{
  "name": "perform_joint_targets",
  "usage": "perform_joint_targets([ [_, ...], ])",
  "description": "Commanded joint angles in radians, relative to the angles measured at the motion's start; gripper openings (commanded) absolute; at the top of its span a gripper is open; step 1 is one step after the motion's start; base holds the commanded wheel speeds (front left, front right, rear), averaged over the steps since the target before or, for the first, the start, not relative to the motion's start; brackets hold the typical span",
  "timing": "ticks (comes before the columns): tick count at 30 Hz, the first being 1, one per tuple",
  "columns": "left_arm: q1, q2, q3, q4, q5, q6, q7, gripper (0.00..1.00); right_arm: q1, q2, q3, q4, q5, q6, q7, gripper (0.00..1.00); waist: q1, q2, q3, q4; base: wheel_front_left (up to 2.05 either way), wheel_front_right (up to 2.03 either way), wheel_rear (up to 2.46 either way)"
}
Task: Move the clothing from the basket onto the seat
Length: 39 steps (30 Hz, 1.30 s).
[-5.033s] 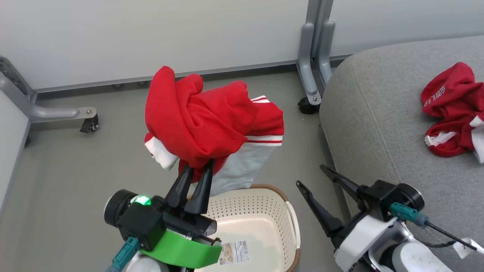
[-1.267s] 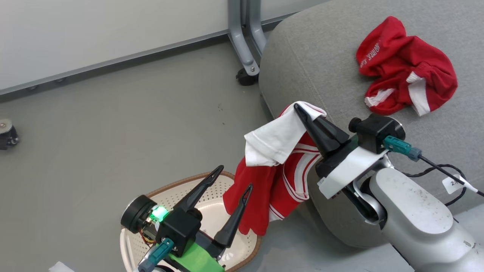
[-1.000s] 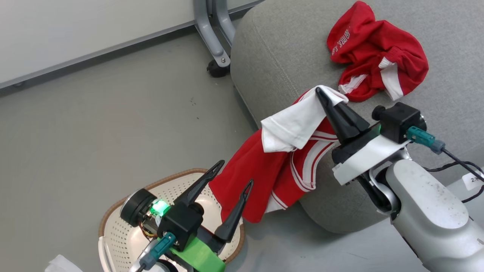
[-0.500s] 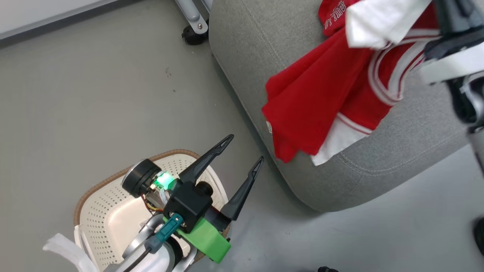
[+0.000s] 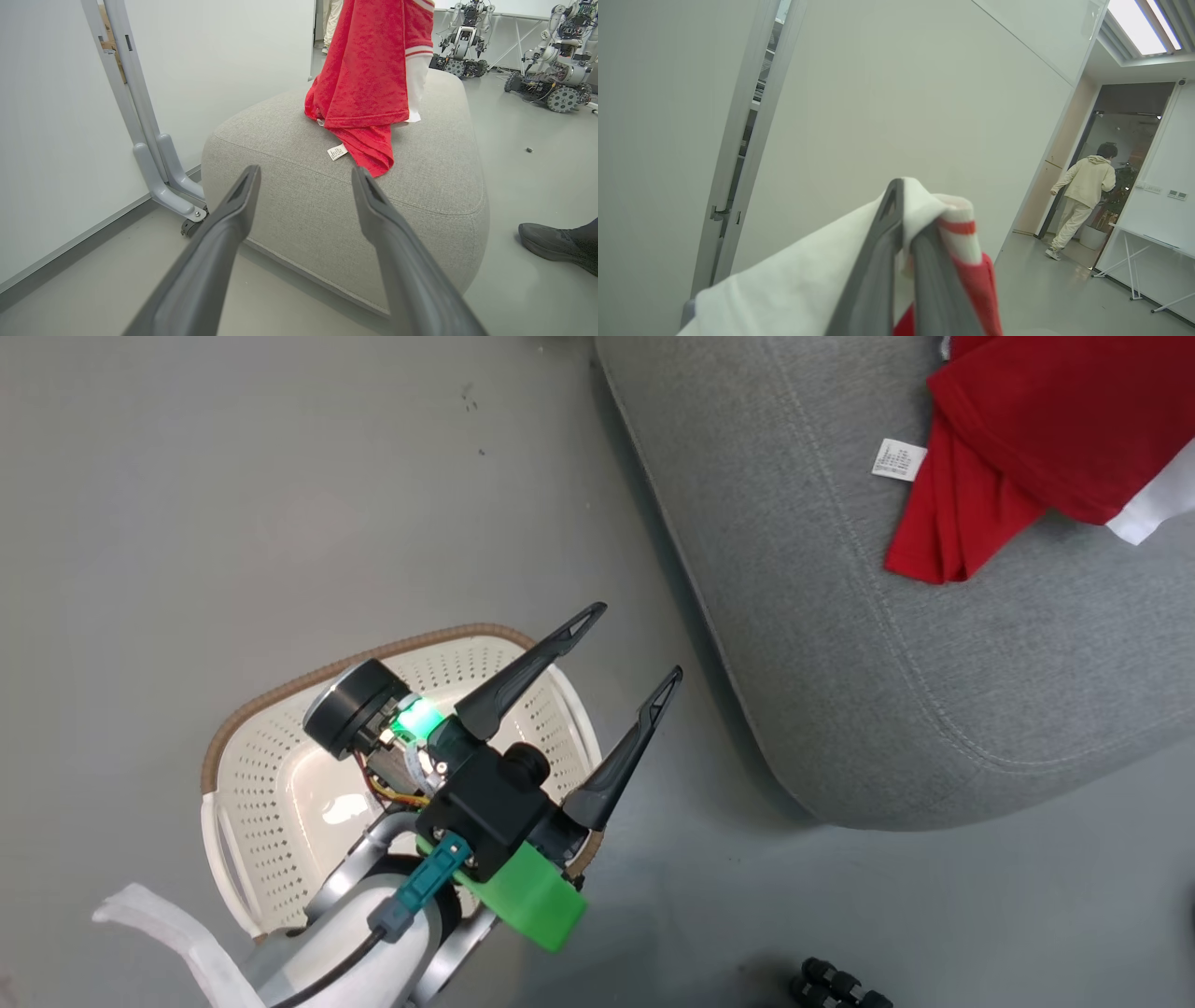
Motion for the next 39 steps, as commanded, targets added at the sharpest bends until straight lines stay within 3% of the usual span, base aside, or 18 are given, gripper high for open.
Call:
perform_joint_targets([
  [1, -0.027, -0.002, 0.002, -0.003, 0.012, -0.005, -0.005, 1.00, -0.005, 0.005, 0.021, 0.035, -0.003, 0.000, 0.008, 0.00, -0.0001, -0.0001, 0.089, 0.070, 0.00, 0.00, 0.00],
  [4, -0.047, -0.007, -0.006, 0.000, 0.017, -0.012, -0.012, 1.00, 0.007, 0.004, 0.046, 0.106, 0.007, 0.000, 0.002, 0.00, -0.0001, -0.0001, 0.118, 0.089, 0.00, 0.00, 0.00],
  [11, -0.072, -0.013, -0.021, 0.016, 0.023, -0.016, -0.017, 1.00, 0.102, 0.074, 0.072, 0.286, 0.063, 0.000, -0.027, 0.00, -0.0001, -0.0001, 0.160, 0.109, 0.00, 0.00, 0.00],
  [19, -0.080, -0.010, -0.019, 0.030, 0.024, -0.002, -0.024, 1.00, 0.235, 0.174, 0.049, 0.317, 0.105, 0.000, -0.040, 0.00, -0.0001, -0.0001, 0.161, 0.103, 0.00, 0.00, 0.00],
  [20, -0.079, -0.010, -0.017, 0.032, 0.023, 0.000, -0.027, 1.00, 0.259, 0.192, 0.029, 0.300, 0.097, 0.000, -0.040, 0.22, -0.0001, -0.0001, 0.157, 0.101, 0.00, 0.00, 0.00],
  [22, -0.074, -0.009, -0.015, 0.036, 0.020, 0.006, -0.032, 1.00, 0.306, 0.223, -0.015, 0.261, 0.074, 0.000, -0.040, 1.00, -0.0001, -0.0001, 0.147, 0.097, 0.00, 0.00, 0.00],
  [31, -0.028, -0.014, 0.006, 0.060, -0.003, 0.041, -0.096, 1.00, 0.541, 0.376, -0.243, 0.018, -0.105, 0.000, -0.040, 1.00, -0.0001, -0.0001, 0.054, 0.102, 0.00, 0.00, 0.00],
  [39, 0.038, -0.016, 0.060, 0.117, -0.042, 0.098, -0.178, 1.00, 0.751, 0.508, -0.281, -0.207, -0.266, -0.001, -0.040, 1.00, -0.0001, -0.0001, -0.061, 0.137, 0.00, 0.00, 0.00],
])
